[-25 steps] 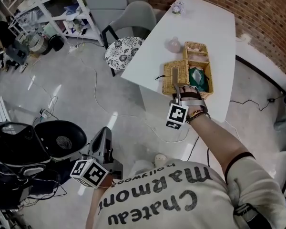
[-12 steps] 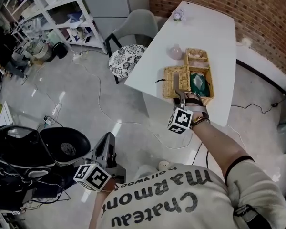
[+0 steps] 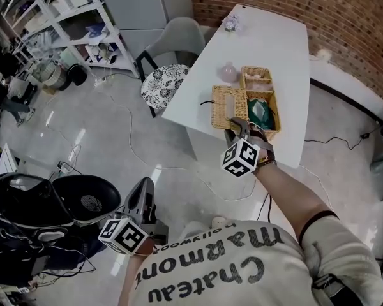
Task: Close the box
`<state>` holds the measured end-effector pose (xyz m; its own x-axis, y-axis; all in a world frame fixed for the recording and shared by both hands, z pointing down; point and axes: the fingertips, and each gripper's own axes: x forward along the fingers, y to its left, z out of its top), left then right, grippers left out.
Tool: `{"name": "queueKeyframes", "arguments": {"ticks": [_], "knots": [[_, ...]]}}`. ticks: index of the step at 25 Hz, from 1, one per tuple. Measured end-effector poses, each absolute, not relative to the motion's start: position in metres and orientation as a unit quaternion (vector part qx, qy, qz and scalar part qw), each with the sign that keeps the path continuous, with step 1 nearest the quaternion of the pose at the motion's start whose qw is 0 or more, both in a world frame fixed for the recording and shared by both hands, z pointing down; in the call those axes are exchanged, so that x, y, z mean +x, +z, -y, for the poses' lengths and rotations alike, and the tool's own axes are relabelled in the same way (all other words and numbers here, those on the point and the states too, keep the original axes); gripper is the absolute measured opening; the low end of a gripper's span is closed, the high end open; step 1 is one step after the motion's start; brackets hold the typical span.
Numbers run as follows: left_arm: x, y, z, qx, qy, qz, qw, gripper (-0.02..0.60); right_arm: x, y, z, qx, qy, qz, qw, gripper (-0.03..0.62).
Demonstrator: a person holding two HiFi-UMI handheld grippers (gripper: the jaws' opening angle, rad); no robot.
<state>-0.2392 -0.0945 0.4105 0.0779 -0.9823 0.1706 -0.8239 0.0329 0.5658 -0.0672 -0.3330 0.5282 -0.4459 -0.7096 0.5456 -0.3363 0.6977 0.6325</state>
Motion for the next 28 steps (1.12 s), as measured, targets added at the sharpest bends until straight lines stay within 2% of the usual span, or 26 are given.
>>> {"name": "queueKeyframes", "arguments": {"ticks": [28], "knots": [[-0.251, 0.419, 0.112, 0.664, -0.136, 0.68, 0.28, 0.002, -0.036, 0.494, 0.348, 0.402, 0.014, 0.877, 0.262, 0.127]]}}
